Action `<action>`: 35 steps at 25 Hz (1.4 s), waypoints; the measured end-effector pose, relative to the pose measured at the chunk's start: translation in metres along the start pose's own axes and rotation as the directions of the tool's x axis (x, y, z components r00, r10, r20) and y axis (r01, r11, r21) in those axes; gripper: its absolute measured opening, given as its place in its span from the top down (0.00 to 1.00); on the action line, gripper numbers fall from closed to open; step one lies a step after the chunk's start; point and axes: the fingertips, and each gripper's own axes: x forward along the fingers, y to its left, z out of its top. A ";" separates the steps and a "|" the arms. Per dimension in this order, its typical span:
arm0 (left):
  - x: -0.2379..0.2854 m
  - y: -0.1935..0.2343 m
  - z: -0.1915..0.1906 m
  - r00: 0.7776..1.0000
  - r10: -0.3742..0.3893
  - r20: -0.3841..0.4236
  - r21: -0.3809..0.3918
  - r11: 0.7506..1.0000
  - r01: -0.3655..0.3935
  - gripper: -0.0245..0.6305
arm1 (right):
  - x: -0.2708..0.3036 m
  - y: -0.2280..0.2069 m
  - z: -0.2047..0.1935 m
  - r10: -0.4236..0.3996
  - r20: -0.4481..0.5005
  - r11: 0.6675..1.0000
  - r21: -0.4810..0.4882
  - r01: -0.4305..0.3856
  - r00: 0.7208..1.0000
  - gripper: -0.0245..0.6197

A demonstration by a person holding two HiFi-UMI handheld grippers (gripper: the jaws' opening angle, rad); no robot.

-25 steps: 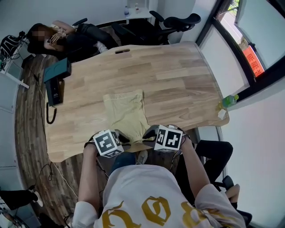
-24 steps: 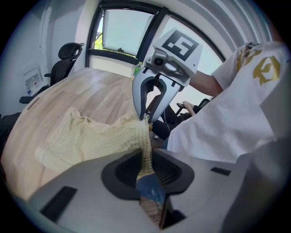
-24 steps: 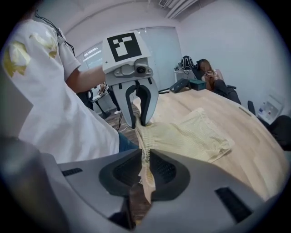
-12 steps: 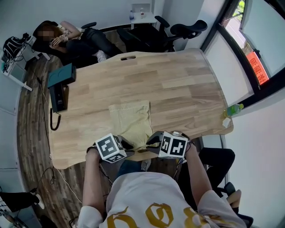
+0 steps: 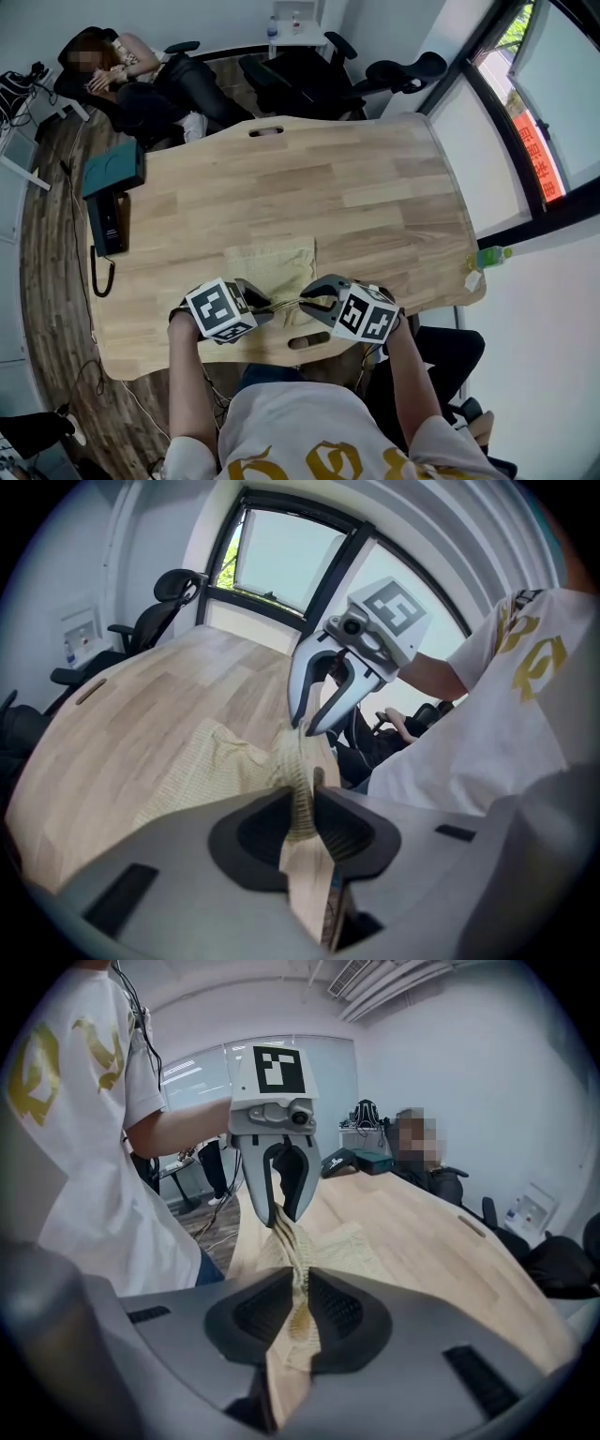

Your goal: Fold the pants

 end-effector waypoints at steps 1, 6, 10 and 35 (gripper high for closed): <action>-0.003 0.008 0.002 1.000 0.014 0.006 0.007 1.000 -0.014 0.84 | 0.001 -0.009 0.003 -0.016 0.008 1.000 -0.003 0.016 1.000 0.88; -0.006 0.068 0.009 0.991 0.121 0.054 0.012 0.992 -0.122 0.84 | 0.015 -0.059 0.005 -0.121 0.037 0.993 -0.005 0.121 0.992 0.89; 0.009 0.106 -0.001 0.987 0.157 0.025 -0.048 0.987 -0.156 0.84 | 0.042 -0.083 -0.006 -0.133 0.033 0.990 0.056 0.131 0.991 0.89; 0.074 0.184 -0.039 0.999 0.020 0.042 -0.425 0.905 0.000 0.79 | 0.116 -0.150 -0.066 -0.323 -0.049 0.723 0.632 0.279 0.945 0.90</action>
